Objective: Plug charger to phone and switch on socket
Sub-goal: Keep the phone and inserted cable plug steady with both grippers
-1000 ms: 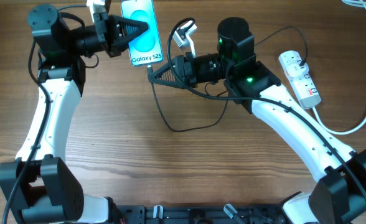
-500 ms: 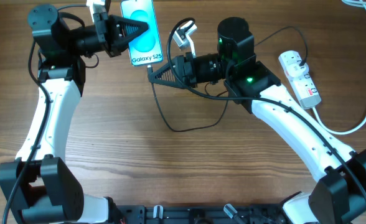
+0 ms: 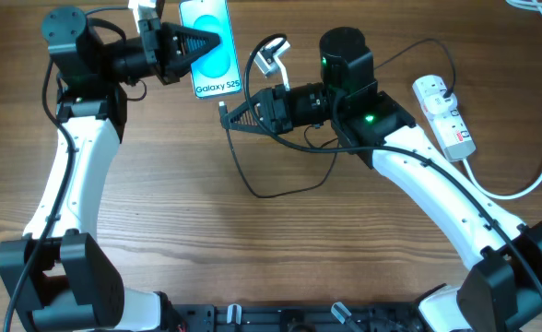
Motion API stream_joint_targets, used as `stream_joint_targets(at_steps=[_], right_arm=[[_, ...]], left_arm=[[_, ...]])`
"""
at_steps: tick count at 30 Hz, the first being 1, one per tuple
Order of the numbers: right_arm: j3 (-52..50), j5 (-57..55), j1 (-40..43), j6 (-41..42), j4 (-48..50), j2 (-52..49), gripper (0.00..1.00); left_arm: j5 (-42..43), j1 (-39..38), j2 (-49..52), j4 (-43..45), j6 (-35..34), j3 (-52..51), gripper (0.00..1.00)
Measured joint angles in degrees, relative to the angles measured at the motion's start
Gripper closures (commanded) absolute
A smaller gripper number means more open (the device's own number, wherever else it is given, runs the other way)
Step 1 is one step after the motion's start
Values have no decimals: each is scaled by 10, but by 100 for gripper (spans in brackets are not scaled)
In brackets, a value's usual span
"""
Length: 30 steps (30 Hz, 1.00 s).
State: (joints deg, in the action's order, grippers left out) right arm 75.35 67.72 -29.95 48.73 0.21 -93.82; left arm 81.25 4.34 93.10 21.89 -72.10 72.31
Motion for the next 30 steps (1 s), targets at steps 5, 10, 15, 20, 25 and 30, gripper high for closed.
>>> stream_joint_targets(at_steps=[5, 10, 15, 20, 25, 30], right_arm=[[0, 0, 0, -2, 12, 0, 96], [0, 0, 0, 13, 23, 0, 96], [0, -8, 0, 22, 24, 0, 96], [0, -13, -1, 24, 24, 0, 96], [0, -14, -3, 26, 28, 0, 96], [0, -14, -3, 26, 28, 0, 96]], left_arm=[[2, 0, 0, 0, 0, 0, 96], [2, 0, 0, 0, 0, 0, 96], [7, 0, 0, 0, 0, 0, 96], [7, 0, 0, 0, 0, 0, 96], [7, 0, 0, 0, 0, 0, 96], [7, 0, 0, 0, 0, 0, 96]])
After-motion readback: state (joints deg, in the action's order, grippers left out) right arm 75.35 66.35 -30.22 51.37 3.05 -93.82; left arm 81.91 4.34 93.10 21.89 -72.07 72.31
